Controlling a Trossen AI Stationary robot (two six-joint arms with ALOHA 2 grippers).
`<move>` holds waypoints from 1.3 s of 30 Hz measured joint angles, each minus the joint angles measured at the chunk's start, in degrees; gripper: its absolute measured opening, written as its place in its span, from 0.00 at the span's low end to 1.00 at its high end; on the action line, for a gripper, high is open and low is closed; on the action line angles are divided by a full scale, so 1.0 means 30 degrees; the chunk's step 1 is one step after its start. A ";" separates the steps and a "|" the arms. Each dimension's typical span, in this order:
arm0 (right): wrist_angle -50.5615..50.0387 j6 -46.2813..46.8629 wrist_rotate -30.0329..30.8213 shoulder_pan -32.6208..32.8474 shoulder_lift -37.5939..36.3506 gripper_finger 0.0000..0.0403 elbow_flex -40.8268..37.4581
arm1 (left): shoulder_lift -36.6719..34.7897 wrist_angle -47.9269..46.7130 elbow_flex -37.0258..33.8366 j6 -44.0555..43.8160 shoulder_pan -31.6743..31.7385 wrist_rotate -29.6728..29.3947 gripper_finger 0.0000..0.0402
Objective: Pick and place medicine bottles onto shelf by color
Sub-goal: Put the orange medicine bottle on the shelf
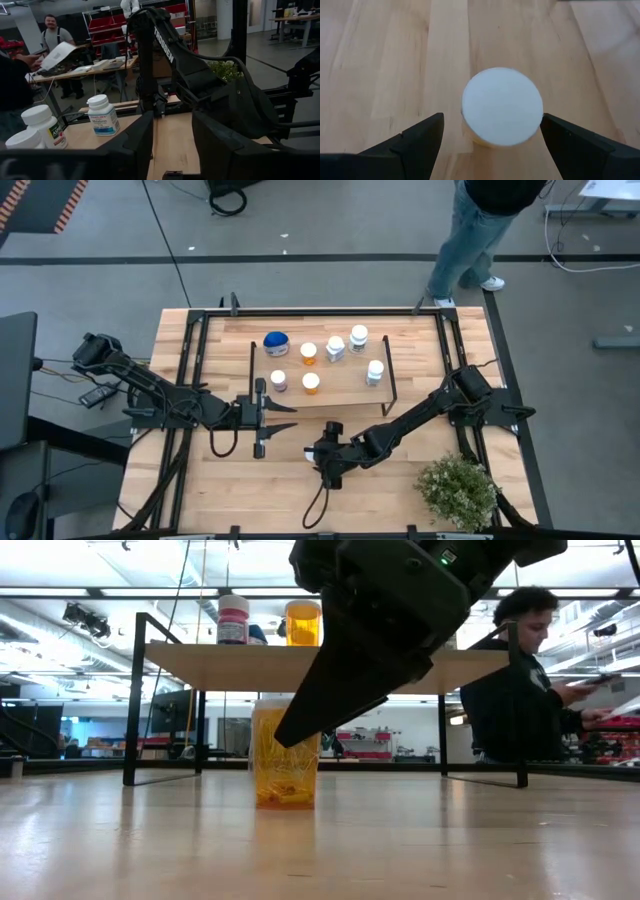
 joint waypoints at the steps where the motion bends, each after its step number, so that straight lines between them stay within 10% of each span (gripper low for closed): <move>1: 0.0082 -0.0047 0.0069 -0.0049 0.0000 0.84 -0.0007 | 0.0000 0.0000 0.0000 0.0000 0.0002 0.0005 0.36; 39: 0.0424 -0.0560 0.0619 -0.0129 -0.0151 0.56 0.0000 | 0.0000 -0.0007 0.0000 0.0000 -0.0002 0.0002 0.36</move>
